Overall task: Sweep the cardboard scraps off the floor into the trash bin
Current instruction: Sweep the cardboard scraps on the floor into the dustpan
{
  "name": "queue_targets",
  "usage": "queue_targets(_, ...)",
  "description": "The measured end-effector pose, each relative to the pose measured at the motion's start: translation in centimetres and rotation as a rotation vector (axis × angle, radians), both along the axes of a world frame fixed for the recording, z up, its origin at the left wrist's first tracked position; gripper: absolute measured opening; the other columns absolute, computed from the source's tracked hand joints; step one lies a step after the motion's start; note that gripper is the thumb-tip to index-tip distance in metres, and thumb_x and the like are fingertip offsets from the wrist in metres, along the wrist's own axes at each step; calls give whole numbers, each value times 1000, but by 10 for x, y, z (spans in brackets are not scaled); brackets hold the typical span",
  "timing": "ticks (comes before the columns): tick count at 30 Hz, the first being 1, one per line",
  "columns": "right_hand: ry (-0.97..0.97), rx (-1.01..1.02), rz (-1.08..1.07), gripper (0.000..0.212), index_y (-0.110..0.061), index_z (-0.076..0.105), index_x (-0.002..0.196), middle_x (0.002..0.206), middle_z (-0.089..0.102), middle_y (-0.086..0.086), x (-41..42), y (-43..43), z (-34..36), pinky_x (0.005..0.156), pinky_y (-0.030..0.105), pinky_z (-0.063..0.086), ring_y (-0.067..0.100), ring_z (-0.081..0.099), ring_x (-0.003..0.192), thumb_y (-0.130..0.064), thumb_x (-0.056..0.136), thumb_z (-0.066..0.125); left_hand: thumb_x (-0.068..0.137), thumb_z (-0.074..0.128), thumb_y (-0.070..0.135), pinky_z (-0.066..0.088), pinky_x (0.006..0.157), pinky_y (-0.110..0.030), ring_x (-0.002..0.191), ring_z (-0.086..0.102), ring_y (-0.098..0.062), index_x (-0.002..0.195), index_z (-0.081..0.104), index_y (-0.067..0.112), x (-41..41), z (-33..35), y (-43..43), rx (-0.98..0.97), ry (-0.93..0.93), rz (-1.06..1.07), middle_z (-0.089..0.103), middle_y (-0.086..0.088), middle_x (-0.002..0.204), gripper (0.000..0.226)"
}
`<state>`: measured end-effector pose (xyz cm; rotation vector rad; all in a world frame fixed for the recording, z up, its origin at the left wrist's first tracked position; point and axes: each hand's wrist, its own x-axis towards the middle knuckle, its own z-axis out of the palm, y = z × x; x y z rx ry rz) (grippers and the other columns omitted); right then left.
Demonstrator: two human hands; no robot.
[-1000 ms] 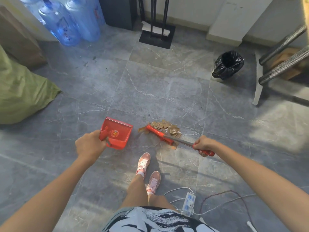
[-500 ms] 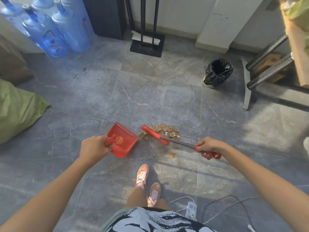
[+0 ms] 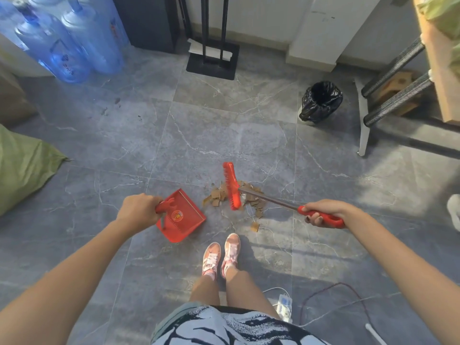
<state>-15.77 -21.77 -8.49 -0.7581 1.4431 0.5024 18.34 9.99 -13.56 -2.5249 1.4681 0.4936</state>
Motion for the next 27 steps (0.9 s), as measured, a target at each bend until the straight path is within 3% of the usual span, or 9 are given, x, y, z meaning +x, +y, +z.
queue_targets(4, -33, 59, -216, 3, -5, 44, 98, 72, 39, 9, -12, -26, -4, 25, 12, 32, 5, 36, 27, -8, 98, 43, 82, 61, 45, 41, 57, -31, 81, 67, -32, 81, 64, 22, -4, -6, -11, 24, 22, -1, 71, -5, 78, 23)
queue_targets(7, -45, 32, -250, 2, -6, 43, 96, 72, 39, 9, -17, -42, -8, 25, 11, 32, 5, 36, 27, -7, 97, 43, 81, 62, 49, 45, 60, -32, 83, 67, -33, 85, 64, 23, -6, -12, -23, 49, 45, 8, 71, -6, 80, 27)
queue_targets(18, 56, -294, 22, 30, -9, 39, 66, 60, 35, 7, 30, -64, -50, 28, 11, 30, 8, 34, 21, 7, 91, 43, 84, 63, 42, 44, 64, -33, 85, 65, -33, 86, 65, 18, 11, -16, -87, 99, 125, -83, 70, -8, 84, 23)
queue_targets(23, 170, -352, 202, 19, -10, 44, 76, 57, 37, 8, 61, -36, -72, 34, 11, 32, 12, 34, 21, 1, 91, 44, 85, 61, 42, 45, 64, -33, 86, 65, -34, 88, 64, 18, 12, -24, -104, 99, 115, -133, 71, -9, 86, 25)
queue_targets(25, 200, -363, 303, 5, -4, 50, 89, 56, 42, 11, 71, -19, -78, 32, 10, 30, 15, 40, 30, -3, 93, 47, 84, 60, 42, 46, 65, -34, 86, 66, -34, 89, 63, 18, 12, -29, -107, 100, 114, -156, 71, -9, 87, 25)
queue_targets(27, 210, -359, 364, 10, 2, 51, 99, 57, 47, 12, 80, 0, -86, 29, 14, 30, 19, 44, 37, -6, 95, 49, 85, 60, 42, 47, 66, -34, 86, 66, -34, 92, 63, 18, 11, -33, -111, 100, 109, -184, 71, -8, 88, 25)
